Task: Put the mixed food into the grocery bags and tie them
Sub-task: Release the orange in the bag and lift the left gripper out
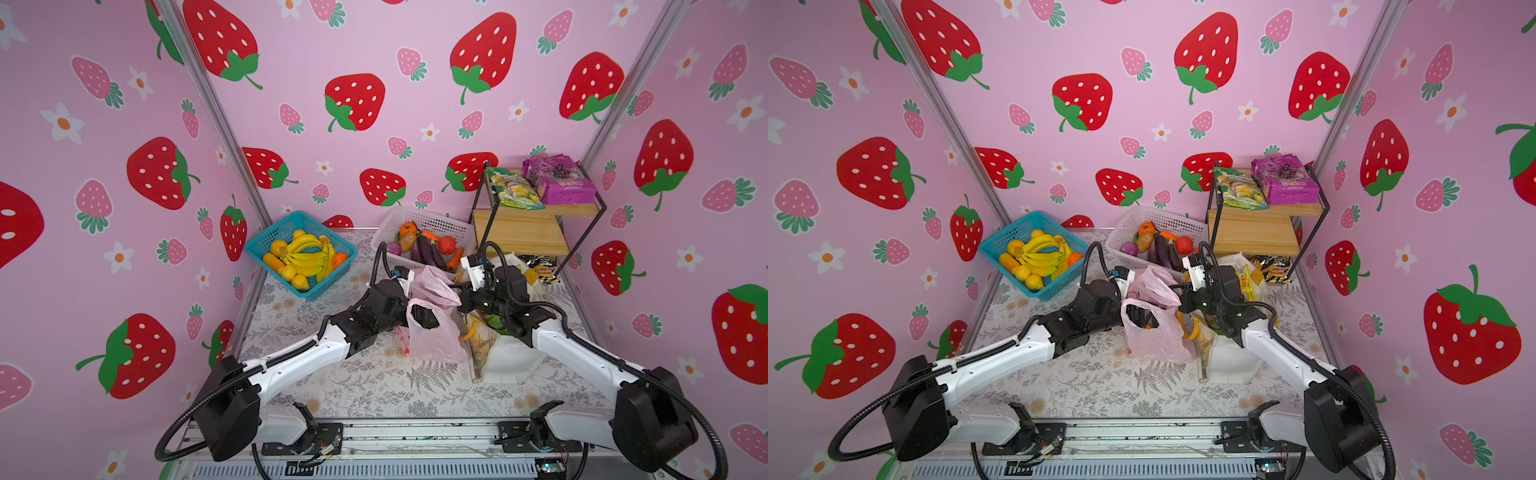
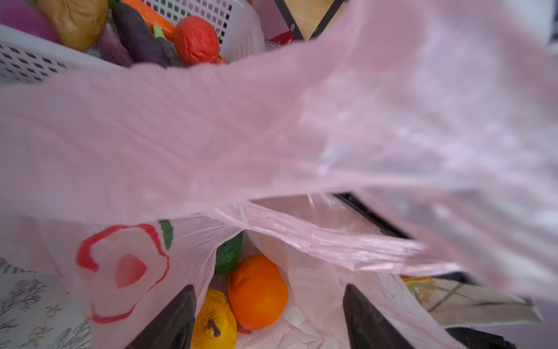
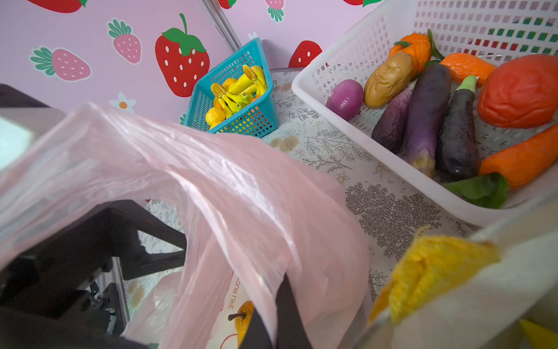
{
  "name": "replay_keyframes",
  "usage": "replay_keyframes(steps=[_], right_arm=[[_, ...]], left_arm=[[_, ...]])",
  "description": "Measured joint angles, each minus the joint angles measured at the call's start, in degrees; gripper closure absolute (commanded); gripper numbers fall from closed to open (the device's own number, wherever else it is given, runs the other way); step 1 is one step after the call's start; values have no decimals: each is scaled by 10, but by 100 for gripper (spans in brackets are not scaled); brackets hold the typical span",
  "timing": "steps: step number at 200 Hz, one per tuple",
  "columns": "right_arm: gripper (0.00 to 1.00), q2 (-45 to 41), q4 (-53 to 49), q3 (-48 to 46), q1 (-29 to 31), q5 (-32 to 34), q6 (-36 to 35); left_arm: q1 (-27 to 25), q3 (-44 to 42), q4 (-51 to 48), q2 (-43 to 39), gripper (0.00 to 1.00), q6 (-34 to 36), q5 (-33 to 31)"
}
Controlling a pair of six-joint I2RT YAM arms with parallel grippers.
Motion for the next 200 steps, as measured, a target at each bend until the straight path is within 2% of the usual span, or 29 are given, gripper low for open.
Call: replay_keyframes(steps=[38, 70, 82, 125, 163, 186, 200], right_arm=[[100, 0, 0, 0, 0, 0, 0], [100, 0, 0, 0, 0, 0, 0], [100, 0, 0, 0, 0, 0, 0], [100, 0, 0, 0, 0, 0, 1], [100, 8, 0, 3, 0, -4, 9], [100, 16, 1, 5, 0, -9, 16], [100, 21, 1, 10, 0, -10, 18]], left_arm=[[0, -26, -51, -76, 22, 8, -94], [1, -28, -91, -50, 25, -2, -111], [1, -28, -94, -26, 30, -8, -97], [-3, -38, -76, 22, 63, -26, -31], [-4, -42, -45, 20, 82, -27, 2], [-4, -57, -34, 1, 99, -24, 9], [-4, -71, -26, -21, 100, -21, 9]])
